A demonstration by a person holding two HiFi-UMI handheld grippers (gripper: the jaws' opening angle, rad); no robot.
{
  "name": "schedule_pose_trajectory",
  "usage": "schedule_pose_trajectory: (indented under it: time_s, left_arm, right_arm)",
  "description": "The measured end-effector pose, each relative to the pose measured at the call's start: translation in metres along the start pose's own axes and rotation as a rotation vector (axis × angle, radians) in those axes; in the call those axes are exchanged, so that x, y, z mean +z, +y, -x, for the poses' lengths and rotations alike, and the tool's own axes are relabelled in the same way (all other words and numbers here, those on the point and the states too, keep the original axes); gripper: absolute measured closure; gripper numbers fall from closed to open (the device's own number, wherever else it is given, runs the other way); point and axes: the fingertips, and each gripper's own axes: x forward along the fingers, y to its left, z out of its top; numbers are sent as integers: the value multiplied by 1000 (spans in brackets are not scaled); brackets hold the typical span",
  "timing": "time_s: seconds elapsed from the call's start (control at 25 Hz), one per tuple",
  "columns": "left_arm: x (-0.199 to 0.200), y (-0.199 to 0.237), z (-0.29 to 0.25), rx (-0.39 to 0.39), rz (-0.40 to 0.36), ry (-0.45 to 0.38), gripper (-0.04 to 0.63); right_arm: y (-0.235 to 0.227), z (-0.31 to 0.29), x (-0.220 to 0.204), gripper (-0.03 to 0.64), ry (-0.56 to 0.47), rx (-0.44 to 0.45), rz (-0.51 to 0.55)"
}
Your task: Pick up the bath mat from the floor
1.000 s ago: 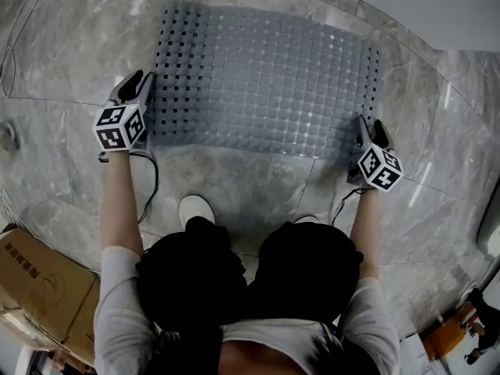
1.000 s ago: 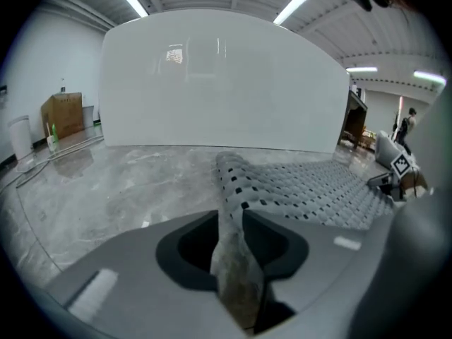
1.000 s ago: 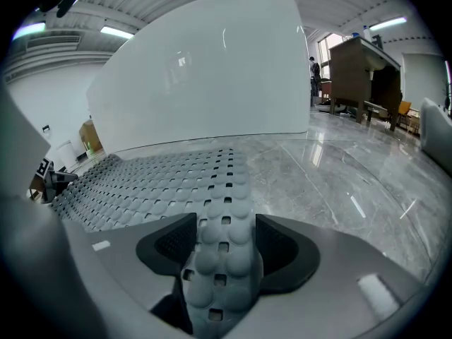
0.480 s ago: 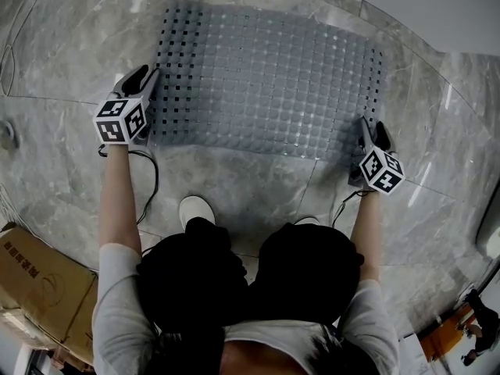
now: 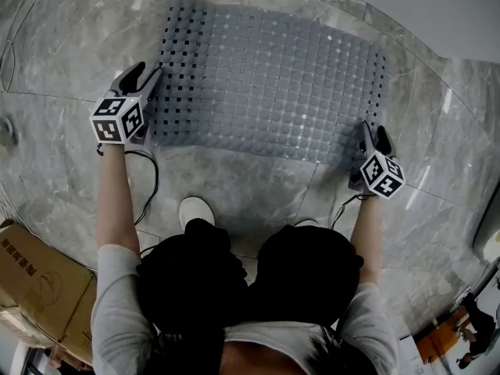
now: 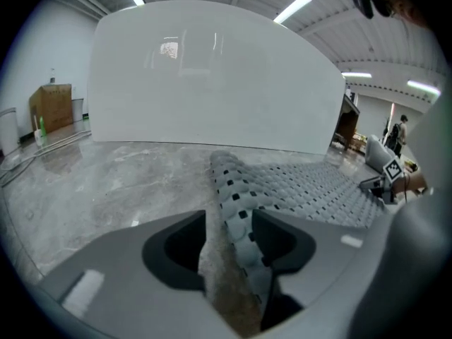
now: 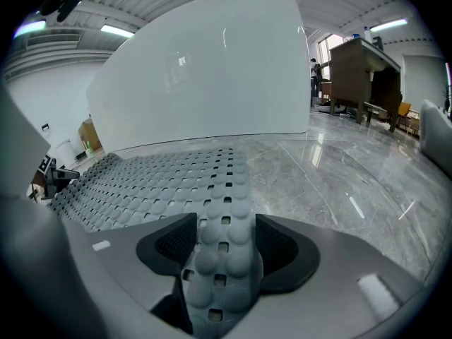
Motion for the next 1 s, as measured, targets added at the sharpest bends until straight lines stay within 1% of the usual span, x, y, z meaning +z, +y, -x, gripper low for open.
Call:
schedule_pose_trajectory:
  time_s: [0.12,0.16,0.24,0.44,0.52,0.6,0.68,0.76,0.88,1.0]
  left_arm:
    - [3,1,5,-27,45,-26,330]
    - [3,-1,4,-36,43,-23,330]
    - [-1,-6,-4,-35,14,2,331]
    - [-13,-9,-19,-26,-15,89,341]
    - [-16,-11,-23,-26,-43,122,372]
    - [-17,-13,-25,-18,-65,140,383]
    - [-18,-13,-25,-16,-65,145,383]
    - [-18,-13,-25,-5,-74,153,390]
    - [-18,-15,-24,37,-126,168,399]
    - [-17,-18,-22,87,-179,180,410]
  right_arm:
    - [0,0,0,350,1,0,2]
    - [0,-1,1,350,1,0,4]
    - [0,-2,2,350,-1,0,5]
    - [0,-2,1,350,0,-2,3]
    - [0,-1,1,350,-1,-4,3]
    - [0,-1,2,351,-1,-4,1]
    - [0,-1,1,353,0,-10,-2]
    - [-2,-1,1,376,2,-26,1]
    - [-3,-1,1,390,7,-35,7]
    - [4,-2,2,446,31,-11,14]
